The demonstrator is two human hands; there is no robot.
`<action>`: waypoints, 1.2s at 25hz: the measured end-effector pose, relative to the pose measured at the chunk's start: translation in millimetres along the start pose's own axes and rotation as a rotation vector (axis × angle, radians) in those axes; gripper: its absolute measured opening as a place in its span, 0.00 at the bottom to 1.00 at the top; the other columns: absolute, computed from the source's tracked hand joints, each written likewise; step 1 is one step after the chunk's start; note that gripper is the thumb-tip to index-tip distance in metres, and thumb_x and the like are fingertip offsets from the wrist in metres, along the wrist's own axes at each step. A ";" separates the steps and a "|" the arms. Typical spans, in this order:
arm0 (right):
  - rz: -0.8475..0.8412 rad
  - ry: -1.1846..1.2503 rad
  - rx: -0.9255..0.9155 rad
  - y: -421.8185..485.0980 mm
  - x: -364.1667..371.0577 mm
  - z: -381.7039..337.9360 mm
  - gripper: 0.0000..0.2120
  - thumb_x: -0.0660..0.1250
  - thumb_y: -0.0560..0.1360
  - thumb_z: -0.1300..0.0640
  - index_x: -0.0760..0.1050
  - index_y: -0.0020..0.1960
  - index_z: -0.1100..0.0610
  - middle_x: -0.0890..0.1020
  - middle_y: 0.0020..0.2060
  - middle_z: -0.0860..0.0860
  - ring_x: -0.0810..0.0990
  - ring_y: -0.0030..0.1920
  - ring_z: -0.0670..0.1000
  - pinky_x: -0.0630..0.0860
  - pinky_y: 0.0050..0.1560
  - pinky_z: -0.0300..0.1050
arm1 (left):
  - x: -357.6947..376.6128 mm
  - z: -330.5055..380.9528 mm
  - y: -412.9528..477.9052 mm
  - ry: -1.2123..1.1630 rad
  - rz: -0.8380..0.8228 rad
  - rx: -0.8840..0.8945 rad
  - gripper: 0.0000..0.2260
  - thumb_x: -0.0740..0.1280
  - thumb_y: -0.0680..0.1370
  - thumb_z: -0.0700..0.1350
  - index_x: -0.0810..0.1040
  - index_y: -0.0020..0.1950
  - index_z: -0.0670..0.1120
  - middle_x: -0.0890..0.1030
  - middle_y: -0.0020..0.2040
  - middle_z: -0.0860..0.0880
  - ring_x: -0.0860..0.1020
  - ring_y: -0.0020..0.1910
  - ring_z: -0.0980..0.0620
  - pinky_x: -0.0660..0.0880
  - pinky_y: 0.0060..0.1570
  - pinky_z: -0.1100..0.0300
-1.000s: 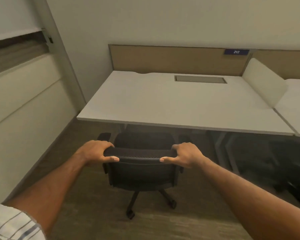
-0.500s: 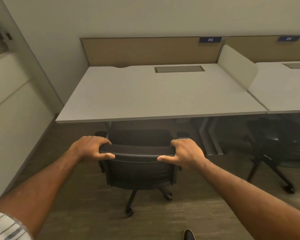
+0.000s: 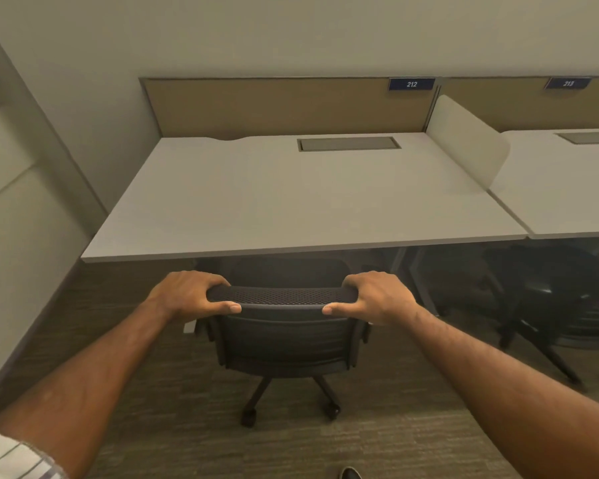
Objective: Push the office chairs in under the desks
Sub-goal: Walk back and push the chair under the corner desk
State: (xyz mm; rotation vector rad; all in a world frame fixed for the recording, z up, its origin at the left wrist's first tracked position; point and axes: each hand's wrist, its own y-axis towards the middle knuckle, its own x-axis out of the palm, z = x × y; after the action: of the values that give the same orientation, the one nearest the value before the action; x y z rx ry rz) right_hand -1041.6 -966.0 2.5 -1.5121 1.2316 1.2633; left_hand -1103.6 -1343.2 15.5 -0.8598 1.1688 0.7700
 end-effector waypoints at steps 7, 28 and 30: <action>-0.045 -0.013 0.169 45.2 -8.5 75.8 0.37 0.47 0.75 0.23 0.82 0.42 0.49 0.83 0.34 0.45 0.81 0.39 0.47 0.81 0.47 0.51 | 7.6 42.8 62.1 -0.075 0.014 -0.111 0.47 0.44 0.59 0.89 0.79 0.61 0.64 0.76 0.37 0.66 0.77 0.40 0.60 0.72 0.45 0.54; -0.018 -0.051 0.116 139.5 -17.1 178.2 0.29 0.50 0.79 0.31 0.80 0.45 0.50 0.82 0.37 0.47 0.79 0.39 0.51 0.71 0.38 0.45 | -4.6 76.7 184.6 -0.078 0.156 -0.205 0.48 0.39 0.59 0.87 0.82 0.57 0.62 0.84 0.55 0.58 0.75 0.48 0.56 0.70 0.46 0.55; -0.023 -0.046 0.123 143.3 -16.7 182.7 0.30 0.50 0.79 0.31 0.81 0.47 0.50 0.83 0.40 0.48 0.80 0.41 0.51 0.74 0.41 0.46 | -5.1 76.4 190.6 -0.081 0.155 -0.206 0.48 0.39 0.60 0.87 0.82 0.57 0.62 0.84 0.55 0.58 0.75 0.48 0.55 0.70 0.46 0.54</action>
State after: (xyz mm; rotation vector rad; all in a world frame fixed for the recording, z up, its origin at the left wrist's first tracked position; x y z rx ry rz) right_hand -1220.3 -817.7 -13.6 -1.3980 1.2356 1.1790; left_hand -1235.9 -1186.6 1.6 -0.9057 1.1059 1.0572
